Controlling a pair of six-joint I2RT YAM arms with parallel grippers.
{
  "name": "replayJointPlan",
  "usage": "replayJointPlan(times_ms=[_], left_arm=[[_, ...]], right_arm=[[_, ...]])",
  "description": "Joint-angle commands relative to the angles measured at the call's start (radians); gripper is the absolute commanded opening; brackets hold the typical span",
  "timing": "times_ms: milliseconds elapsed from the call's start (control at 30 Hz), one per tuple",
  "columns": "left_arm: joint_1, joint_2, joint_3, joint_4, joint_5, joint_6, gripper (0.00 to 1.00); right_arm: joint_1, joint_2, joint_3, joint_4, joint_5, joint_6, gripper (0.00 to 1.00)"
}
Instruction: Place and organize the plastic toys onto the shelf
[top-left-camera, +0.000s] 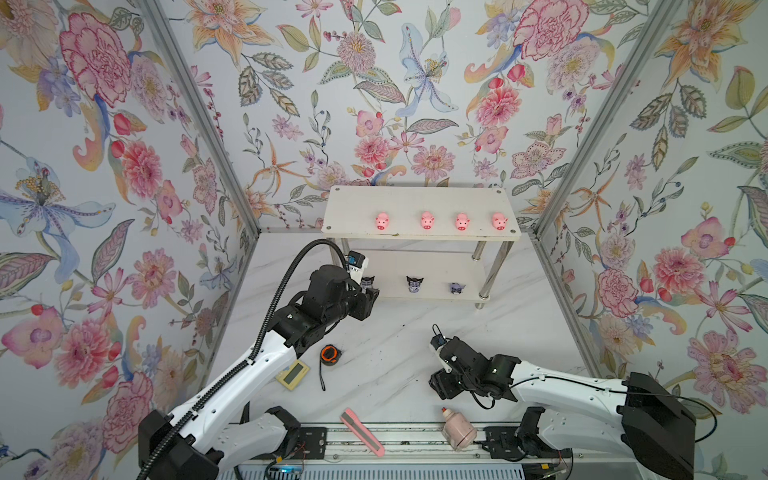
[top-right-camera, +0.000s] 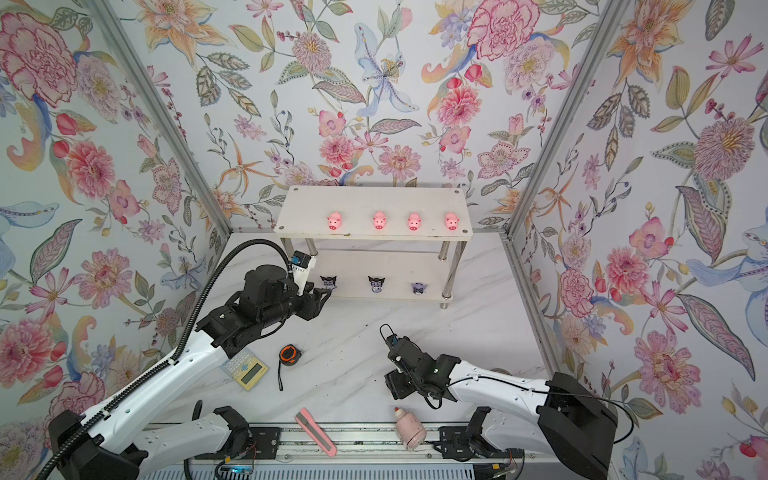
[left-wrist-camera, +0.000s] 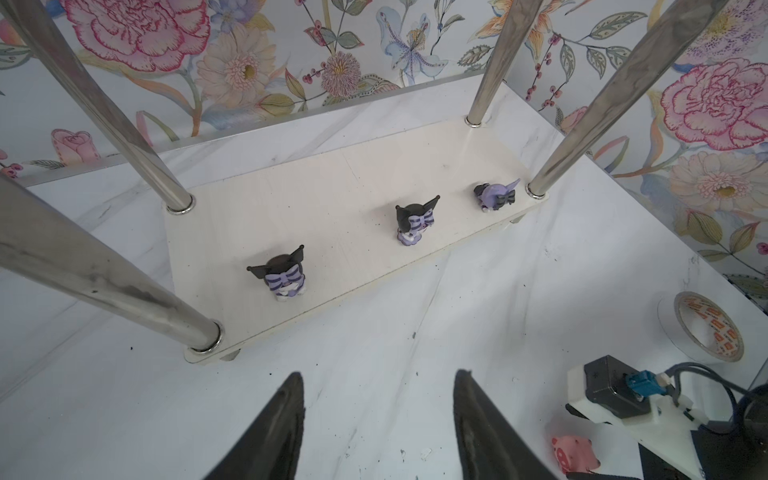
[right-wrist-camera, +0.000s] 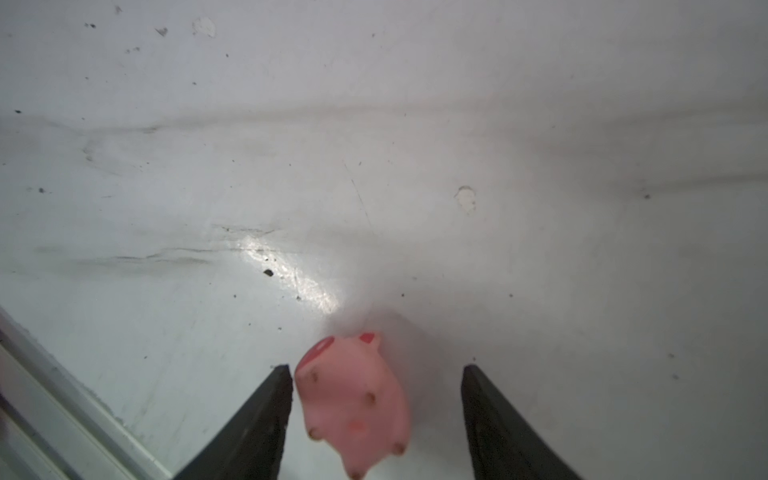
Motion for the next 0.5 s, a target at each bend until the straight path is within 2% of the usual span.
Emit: replayJointPlan(times_ms=[0, 167, 333, 400, 467], left_arm=[[0.001, -0.031, -0.034, 0.052, 0.024, 0.004, 0.59], [0.002, -0.061, -0.078, 0.068, 0.037, -0.008, 0.59], [0.001, -0.104, -0.146, 0.090, 0.049, -0.039, 0.59], [0.002, -0.127, -0.178, 0.098, 0.047, -0.052, 0.59], [0.001, -0.152, -0.212, 0.108, 0.044, -0.067, 0.59]], right_arm=[[0.032, 0.050, 0.037, -0.034, -0.003, 0.028, 0.60], [0.050, 0.100, 0.068, -0.017, 0.025, 0.029, 0.43], [0.045, 0.133, 0.139, 0.012, 0.047, -0.006, 0.21], [0.041, 0.156, 0.182, 0.040, 0.037, -0.023, 0.16], [0.032, 0.189, 0.229, 0.084, -0.001, -0.033, 0.16]])
